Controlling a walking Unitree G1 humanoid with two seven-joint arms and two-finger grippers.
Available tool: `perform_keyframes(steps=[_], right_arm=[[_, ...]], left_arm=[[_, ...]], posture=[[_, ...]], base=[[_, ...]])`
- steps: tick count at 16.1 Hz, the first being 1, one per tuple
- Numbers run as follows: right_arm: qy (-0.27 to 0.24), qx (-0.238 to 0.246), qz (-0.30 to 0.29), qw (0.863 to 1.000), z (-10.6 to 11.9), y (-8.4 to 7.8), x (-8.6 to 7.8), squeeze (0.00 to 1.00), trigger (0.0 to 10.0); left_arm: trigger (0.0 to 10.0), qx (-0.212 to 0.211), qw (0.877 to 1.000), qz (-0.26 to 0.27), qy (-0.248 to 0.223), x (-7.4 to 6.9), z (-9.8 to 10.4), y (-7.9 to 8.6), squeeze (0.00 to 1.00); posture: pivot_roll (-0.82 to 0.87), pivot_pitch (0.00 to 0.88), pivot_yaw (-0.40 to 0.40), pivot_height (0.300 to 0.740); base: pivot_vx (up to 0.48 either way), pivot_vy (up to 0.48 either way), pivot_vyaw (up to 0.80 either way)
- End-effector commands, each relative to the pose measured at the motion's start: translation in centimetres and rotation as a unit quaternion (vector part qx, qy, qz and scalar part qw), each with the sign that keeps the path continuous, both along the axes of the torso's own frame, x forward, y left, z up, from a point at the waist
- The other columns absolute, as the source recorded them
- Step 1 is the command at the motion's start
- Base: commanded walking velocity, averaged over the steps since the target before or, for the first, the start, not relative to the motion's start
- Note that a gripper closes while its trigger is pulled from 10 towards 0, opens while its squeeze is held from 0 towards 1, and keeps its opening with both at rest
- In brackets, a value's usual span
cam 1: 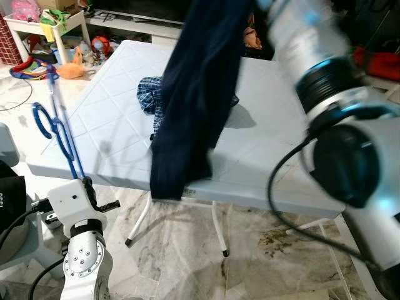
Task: Hang hanger
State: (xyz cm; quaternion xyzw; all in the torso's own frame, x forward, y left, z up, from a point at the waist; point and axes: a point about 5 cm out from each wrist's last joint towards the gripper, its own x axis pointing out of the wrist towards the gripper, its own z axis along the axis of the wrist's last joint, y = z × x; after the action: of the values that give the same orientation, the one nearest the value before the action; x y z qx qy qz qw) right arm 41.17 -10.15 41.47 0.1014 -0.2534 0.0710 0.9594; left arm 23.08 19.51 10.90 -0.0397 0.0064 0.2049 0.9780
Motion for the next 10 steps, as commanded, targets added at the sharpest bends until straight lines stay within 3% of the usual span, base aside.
perform_keyframes(steps=[1, 2, 3, 5, 6, 7, 9, 10], right_arm=[[0.008, -0.024, -0.025, 0.999, -0.7, -0.8, 0.3, 0.00, 10.0], [0.027, -0.066, -0.032, 0.997, -2.6, -0.9, 0.7, 0.00, 10.0], [0.062, -0.112, -0.032, 0.991, -5.4, -0.9, 1.2, 1.00, 10.0], [0.119, -0.193, -0.023, 0.974, -9.8, -1.0, 1.7, 1.00, 10.0], [0.159, -0.254, 0.002, 0.954, -12.7, -0.9, 1.7, 1.00, 10.0], [0.196, -0.321, 0.036, 0.926, -15.4, -0.7, 1.5, 1.00, 10.0], [0.214, -0.364, 0.090, 0.902, -17.7, -0.9, 1.0, 1.00, 10.0], [0.216, -0.361, 0.109, 0.901, -18.1, -1.3, 0.9, 1.00, 10.0]], left_arm=[[10.0, -0.012, 1.000, -0.008, -0.016, 0.5, 0.4, -0.9, 0.00], [10.0, -0.013, 1.000, -0.014, -0.015, 0.6, 0.4, -1.2, 0.00], [10.0, -0.013, 1.000, -0.024, -0.015, 0.8, 0.4, -1.5, 0.00], [10.0, -0.014, 0.999, -0.039, -0.015, 0.9, 0.5, -1.9, 0.00], [10.0, -0.012, 0.998, -0.052, -0.013, 0.9, 0.5, -2.2, 0.00], [10.0, -0.009, 0.998, -0.064, -0.010, 0.9, 0.4, -2.3, 0.00], [10.0, -0.013, 0.997, -0.074, -0.008, 1.2, 0.4, -2.5, 0.00], [10.0, -0.014, 0.997, -0.078, -0.008, 1.5, 0.4, -2.5, 0.00]], posture=[[0.08, 0.000, -0.150, 0.740], [0.06, 0.000, -0.142, 0.740], [0.06, 0.000, -0.133, 0.740], [0.05, 0.000, -0.116, 0.740], [0.04, 0.000, -0.103, 0.740], [0.03, 0.000, -0.088, 0.740], [0.02, 0.000, -0.075, 0.740], [0.02, 0.000, -0.074, 0.740]], base=[[0.000, 0.000, 0.00], [0.000, 0.000, 0.00], [0.000, 0.000, 0.00], [0.000, 0.000, 0.00], [0.000, 0.000, 0.00], [0.000, 0.000, 0.00], [0.000, 0.000, 0.00], [0.000, 0.000, 0.00]])
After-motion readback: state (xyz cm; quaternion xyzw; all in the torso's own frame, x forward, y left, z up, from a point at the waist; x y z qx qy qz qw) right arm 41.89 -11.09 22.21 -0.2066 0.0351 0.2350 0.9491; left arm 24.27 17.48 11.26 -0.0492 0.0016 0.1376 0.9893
